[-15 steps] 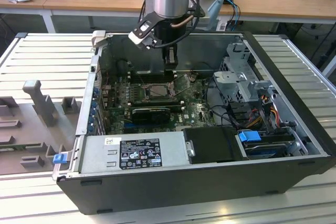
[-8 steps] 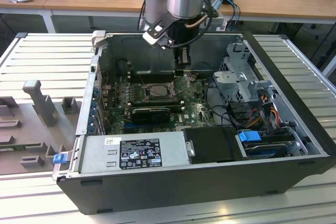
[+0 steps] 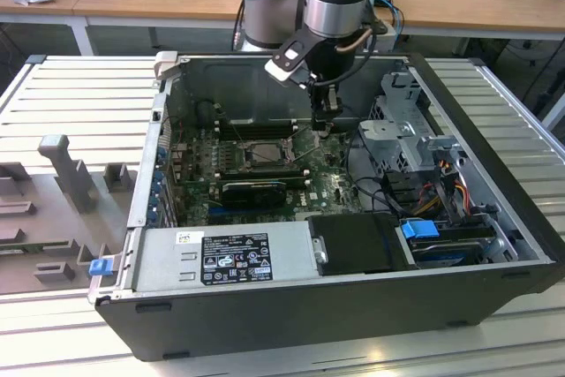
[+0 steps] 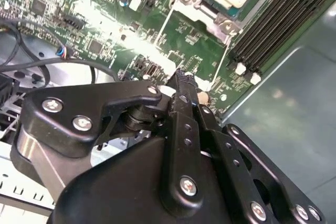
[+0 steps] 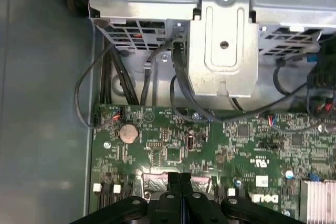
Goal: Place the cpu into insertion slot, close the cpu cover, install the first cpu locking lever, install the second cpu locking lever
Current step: 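Close the cpu cover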
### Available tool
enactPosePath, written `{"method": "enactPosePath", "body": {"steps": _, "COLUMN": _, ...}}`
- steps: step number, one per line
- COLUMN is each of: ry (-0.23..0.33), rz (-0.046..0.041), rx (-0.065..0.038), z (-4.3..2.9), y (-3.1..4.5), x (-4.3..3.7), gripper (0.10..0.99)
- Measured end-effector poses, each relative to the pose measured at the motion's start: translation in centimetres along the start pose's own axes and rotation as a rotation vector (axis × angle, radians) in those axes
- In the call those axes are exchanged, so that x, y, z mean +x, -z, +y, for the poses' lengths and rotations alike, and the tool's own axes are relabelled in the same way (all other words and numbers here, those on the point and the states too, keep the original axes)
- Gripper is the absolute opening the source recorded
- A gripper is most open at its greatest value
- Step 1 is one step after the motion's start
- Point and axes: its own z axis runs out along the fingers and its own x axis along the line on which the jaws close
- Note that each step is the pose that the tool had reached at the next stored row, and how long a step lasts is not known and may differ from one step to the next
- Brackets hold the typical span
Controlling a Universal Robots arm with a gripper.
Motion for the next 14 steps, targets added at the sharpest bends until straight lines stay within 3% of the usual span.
{"method": "enactPosePath", "body": {"steps": 7, "ry": 0.001, "rz": -0.0001, "rx": 0.0, "z": 1.33, "y": -0.67, "x": 0.0, "gripper": 0.106}}
{"method": "enactPosePath", "body": {"steps": 14, "ry": 0.002, "rz": 0.0, "rx": 0.001, "z": 2.06, "y": -1.44, "x": 0.0, "gripper": 0.106}}
